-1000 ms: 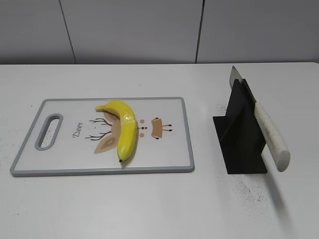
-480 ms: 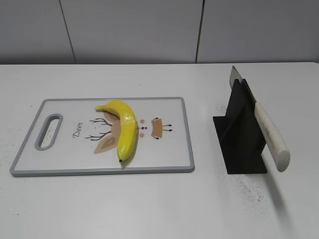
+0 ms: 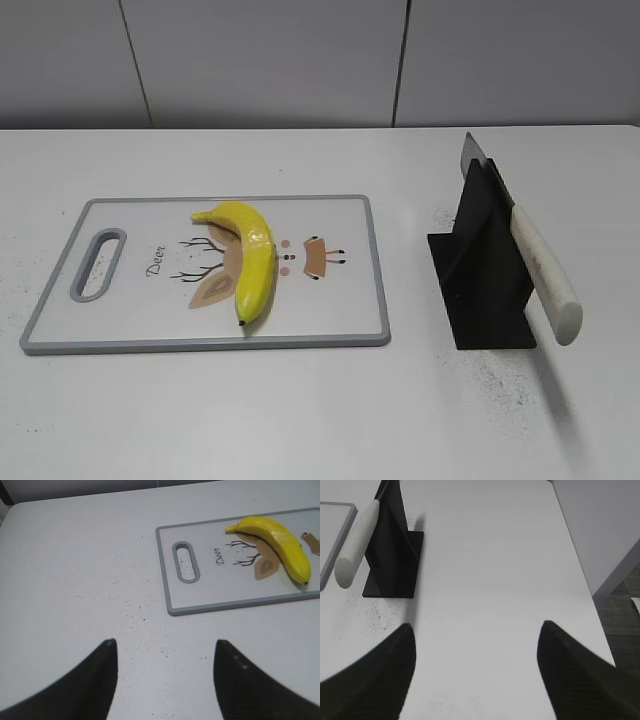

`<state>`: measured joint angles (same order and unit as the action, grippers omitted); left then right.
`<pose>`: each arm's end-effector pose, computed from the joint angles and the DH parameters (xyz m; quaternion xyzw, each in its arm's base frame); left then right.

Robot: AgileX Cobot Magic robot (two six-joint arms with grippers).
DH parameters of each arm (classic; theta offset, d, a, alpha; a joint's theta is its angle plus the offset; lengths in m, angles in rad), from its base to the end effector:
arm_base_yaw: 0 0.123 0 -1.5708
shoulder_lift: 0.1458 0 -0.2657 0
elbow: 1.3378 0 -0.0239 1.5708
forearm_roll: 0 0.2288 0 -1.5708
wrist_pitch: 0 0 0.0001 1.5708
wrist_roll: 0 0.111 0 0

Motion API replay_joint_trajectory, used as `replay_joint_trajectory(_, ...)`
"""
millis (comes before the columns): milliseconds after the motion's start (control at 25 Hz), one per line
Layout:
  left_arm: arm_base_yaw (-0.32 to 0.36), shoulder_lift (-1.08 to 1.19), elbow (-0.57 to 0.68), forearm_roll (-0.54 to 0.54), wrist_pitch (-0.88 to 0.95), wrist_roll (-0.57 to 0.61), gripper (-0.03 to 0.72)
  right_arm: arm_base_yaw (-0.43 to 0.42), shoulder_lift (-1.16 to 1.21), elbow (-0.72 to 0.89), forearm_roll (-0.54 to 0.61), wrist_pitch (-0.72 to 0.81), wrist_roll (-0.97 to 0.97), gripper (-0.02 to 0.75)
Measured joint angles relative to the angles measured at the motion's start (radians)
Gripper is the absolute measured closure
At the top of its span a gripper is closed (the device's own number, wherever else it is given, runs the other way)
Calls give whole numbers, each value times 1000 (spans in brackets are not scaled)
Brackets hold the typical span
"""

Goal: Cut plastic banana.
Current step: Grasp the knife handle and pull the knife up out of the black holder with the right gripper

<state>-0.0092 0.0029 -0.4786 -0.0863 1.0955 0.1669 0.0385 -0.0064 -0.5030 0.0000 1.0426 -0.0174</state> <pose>0.0133 -0.0086 0.2485 0.0782 0.8639 -0.0039 0.4975 0.0128 0.0005 0.2603 -0.0236 0.8456 0.0056 0.5332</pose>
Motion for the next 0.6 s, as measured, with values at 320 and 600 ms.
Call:
replay_joint_trajectory(320,0,0,0,-11,-1,-6,98,0,32,-28,-8,3,0,165)
replay_joint_trajectory(600,0,0,0,-13,-1,-8,102,0,274,-172,0,70,0,165)
